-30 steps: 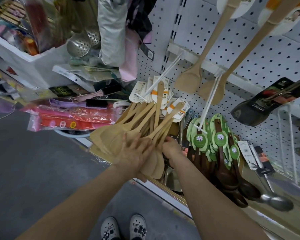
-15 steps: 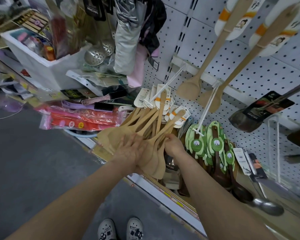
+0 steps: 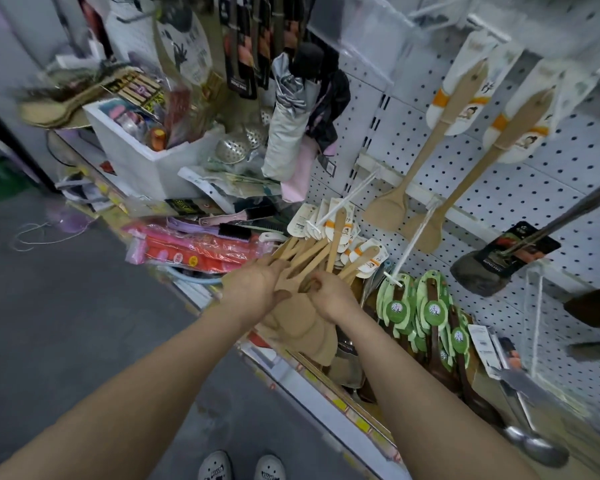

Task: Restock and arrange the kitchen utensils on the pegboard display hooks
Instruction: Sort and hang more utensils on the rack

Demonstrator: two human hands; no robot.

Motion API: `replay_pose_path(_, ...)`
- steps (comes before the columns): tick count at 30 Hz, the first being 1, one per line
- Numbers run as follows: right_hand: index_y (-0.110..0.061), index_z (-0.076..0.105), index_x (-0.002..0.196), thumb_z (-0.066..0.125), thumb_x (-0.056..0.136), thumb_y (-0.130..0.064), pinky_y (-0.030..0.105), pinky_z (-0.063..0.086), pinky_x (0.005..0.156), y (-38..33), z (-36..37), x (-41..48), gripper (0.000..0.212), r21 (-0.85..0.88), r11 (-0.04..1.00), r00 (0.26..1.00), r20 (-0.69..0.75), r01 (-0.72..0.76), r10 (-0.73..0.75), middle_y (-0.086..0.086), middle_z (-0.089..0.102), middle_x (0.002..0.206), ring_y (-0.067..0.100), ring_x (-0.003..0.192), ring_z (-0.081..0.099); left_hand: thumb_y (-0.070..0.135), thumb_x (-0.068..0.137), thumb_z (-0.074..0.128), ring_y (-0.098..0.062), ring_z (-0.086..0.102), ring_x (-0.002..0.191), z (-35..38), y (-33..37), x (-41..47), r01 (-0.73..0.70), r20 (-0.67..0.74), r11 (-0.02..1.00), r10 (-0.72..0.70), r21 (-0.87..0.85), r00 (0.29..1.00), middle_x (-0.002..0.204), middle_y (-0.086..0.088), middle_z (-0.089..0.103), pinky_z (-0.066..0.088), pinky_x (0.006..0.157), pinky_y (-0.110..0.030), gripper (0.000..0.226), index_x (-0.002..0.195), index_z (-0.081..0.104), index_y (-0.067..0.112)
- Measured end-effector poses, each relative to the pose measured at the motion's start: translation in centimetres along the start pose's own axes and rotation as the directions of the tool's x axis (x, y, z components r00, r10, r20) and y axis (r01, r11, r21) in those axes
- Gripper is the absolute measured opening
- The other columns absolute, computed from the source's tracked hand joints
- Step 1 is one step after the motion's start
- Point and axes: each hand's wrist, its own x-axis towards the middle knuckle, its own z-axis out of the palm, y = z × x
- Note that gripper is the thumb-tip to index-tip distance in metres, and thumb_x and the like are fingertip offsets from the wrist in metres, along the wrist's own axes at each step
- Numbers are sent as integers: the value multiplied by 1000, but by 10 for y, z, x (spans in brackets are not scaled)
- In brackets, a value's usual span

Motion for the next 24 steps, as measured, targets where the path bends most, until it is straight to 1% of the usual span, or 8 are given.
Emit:
replay_pose_path(4,-21,58,129,56,93,-14,25,39,78,-54,-7,-17,37,-113,973,978,-30,201,-206,4,63,120,24,109,59,42,83,69,-20,62,101,-50,-17,-21,61,-196,982,-97,-180,976,115,2,64,51,81,-35,42,120,60,23)
replay_pose_path(6,-22,61,126,57,92,-15,25,41,78,-86,-10,-24,34,-164,937,945,-59,310,-323,3,64,117,23,107,60,40,82,70,-17,62,97,-77,-28,-35,92,-278,972,-152,-218,949,109,4,65,48,74,-29,39,115,62,23)
replay_pose_path(10,-23,61,123,62,88,-15,32,48,86,-151,-8,-35,35,-212,848,857,-73,486,-509,4,65,118,24,106,61,33,81,73,-15,62,94,-132,-52,-70,151,-416,947,-264,-284,870,104,5,65,48,75,-30,37,115,62,24)
replay_pose_path(13,-23,63,120,65,88,-23,35,50,82,-203,-2,-40,32,-226,768,774,-83,600,-628,3,68,113,26,100,63,35,80,74,-12,61,89,-167,-80,-96,195,-499,929,-337,-316,798,101,7,63,50,76,-32,38,114,61,26)
replay_pose_path(16,-25,61,121,66,88,-23,34,48,79,-257,10,-41,34,-238,695,701,-71,679,-709,1,67,107,24,96,62,37,80,73,-7,57,89,-192,-119,-117,234,-552,914,-388,-331,738,99,13,59,49,77,-32,41,117,59,29)
replay_pose_path(19,-26,59,121,66,87,-23,32,45,76,-298,21,-36,36,-255,644,653,-61,721,-755,-2,63,104,20,91,60,37,80,74,-7,59,89,-209,-155,-126,257,-566,901,-421,-349,709,98,15,58,50,77,-31,39,115,59,30)
replay_pose_path(22,-27,59,121,67,86,-23,34,46,79,-351,42,-23,36,-289,601,614,-55,745,-788,-3,63,107,20,91,61,37,79,74,-8,60,87,-231,-207,-134,270,-587,899,-431,-346,685,96,16,57,51,78,-34,36,111,59,30)
replay_pose_path(24,-25,59,122,68,87,-25,34,46,80,-389,57,-13,36,-302,589,604,-51,749,-795,-1,64,108,22,91,62,38,80,73,-8,59,85,-250,-244,-140,283,-593,900,-431,-331,680,96,15,57,50,76,-32,37,113,59,30)
